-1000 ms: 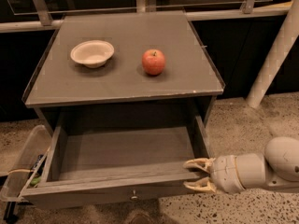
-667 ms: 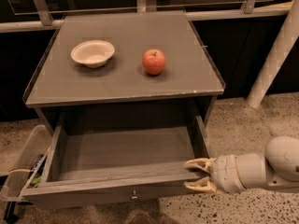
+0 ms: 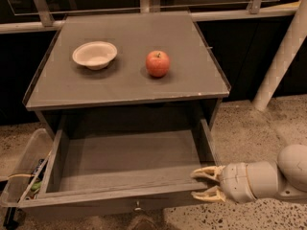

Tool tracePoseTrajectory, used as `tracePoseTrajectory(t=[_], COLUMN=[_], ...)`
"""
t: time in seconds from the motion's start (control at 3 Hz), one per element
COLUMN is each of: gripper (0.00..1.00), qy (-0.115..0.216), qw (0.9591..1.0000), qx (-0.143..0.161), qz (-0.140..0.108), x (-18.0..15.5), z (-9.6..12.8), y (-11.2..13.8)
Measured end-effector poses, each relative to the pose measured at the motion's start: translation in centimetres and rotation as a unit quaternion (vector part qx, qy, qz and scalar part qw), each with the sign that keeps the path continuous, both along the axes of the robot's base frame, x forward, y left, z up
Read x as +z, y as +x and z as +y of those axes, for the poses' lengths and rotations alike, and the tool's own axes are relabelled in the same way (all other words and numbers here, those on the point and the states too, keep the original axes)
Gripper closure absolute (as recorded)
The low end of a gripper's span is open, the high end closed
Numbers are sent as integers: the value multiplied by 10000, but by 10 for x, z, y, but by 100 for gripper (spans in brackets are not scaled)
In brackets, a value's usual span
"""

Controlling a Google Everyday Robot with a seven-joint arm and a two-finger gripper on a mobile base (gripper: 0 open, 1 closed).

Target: Open top drawer

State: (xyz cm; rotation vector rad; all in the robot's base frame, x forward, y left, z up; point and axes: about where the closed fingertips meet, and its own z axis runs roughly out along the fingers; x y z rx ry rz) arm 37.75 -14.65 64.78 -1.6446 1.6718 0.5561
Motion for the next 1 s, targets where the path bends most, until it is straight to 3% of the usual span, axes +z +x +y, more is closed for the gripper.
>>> tracePoseTrajectory(t=[1.0], gripper=[13], qy=[0], qw=[10000], qx=[1], qz=[0], x=[0], z=[0], y=[0])
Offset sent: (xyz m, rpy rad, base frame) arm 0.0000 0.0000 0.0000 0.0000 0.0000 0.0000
